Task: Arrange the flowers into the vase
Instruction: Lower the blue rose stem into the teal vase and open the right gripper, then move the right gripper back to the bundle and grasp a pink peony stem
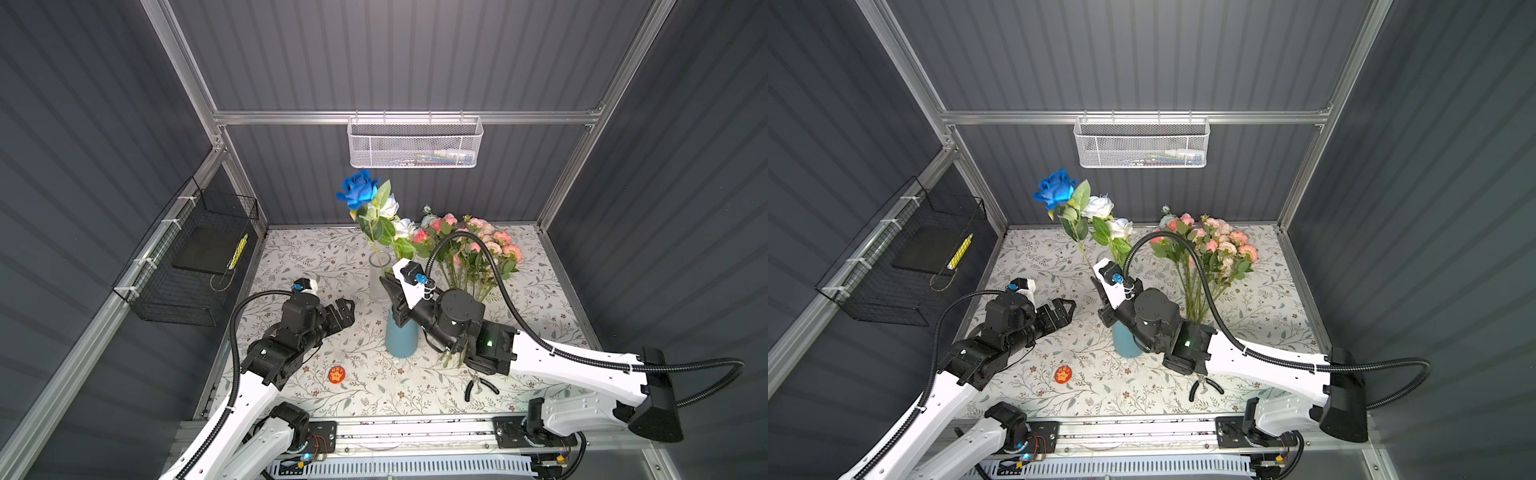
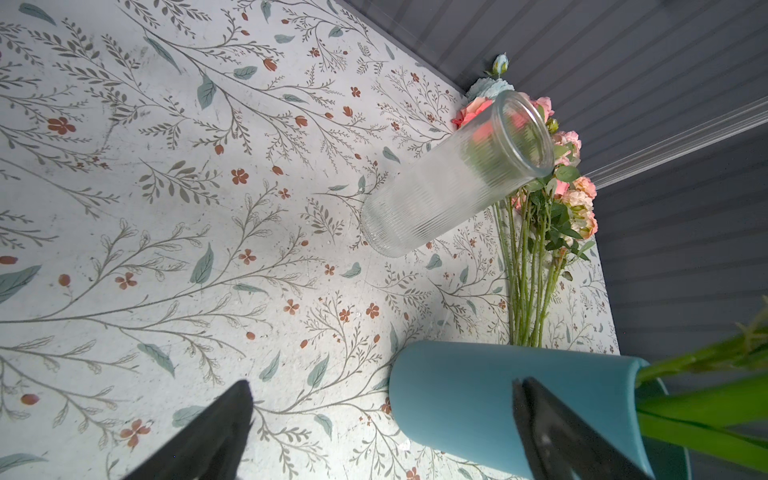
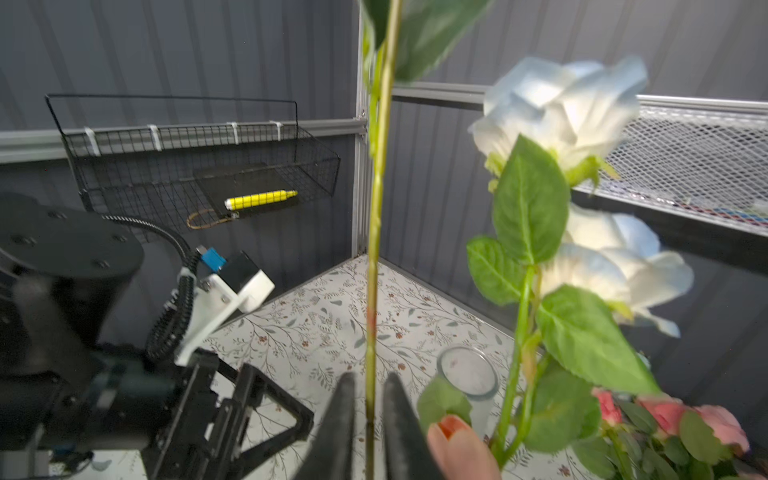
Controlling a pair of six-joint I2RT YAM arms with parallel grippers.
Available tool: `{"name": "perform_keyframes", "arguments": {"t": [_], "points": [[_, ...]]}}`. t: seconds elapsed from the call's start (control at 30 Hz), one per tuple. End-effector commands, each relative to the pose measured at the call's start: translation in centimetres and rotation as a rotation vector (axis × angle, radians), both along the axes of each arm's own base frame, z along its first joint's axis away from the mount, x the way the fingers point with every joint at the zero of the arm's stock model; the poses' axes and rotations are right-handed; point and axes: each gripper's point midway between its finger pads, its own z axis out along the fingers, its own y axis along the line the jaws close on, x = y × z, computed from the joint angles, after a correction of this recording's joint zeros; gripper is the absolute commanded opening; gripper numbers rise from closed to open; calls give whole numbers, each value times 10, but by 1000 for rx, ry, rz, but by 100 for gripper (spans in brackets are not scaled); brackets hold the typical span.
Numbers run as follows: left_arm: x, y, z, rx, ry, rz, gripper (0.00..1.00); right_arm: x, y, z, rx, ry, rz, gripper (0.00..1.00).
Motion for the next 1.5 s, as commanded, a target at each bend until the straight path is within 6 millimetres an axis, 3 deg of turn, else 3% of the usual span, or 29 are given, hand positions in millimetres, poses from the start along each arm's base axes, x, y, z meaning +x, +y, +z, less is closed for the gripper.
{"name": "perform_keyframes", "arguments": {"t": [0.0, 0.1, 0.2, 0.23, 0.33, 0.43, 0.6, 0.63, 0.7, 0.83, 1.03, 1.3, 1.47], "points": [[-2, -3, 3, -9, -3, -16, 100, -4, -20, 19, 109, 19, -35, 49], [-1, -3, 3, -11, -1, -16, 100, -9, -31, 15, 122, 45, -37, 66], [-1, -3, 2, -7, 0, -14, 100, -16, -39, 9, 142, 81, -26, 74], [-1, -3, 1, -5, 3, -14, 100, -20, -50, 17, 177, 83, -26, 75], [-1, -2, -3, 0, 10, -10, 100, -21, -73, 11, 224, 118, -71, 76], [-1, -2, -6, 1, 15, -9, 100, -14, -108, -4, 255, 173, -205, 74], [-1, -2, -8, 2, 15, -9, 100, 3, -168, -51, 243, 294, -421, 72], [-1, -2, -8, 2, 16, -11, 100, 10, -185, -65, 196, 303, -480, 72], [-1, -2, -10, 5, 20, -11, 100, 22, -203, -100, 293, 496, -519, 69], [-1, -3, -13, 3, 27, -12, 100, 46, -236, -166, 316, 734, -635, 63], [-2, -3, -19, 6, 40, -13, 100, 89, -246, -236, 208, 988, -687, 57], [-3, -3, -23, 9, 48, -16, 100, 171, -262, -270, 101, 1079, -769, 48], [-3, -2, -23, 19, 44, -14, 100, 207, -270, -286, 9, 1094, -834, 41]]}}
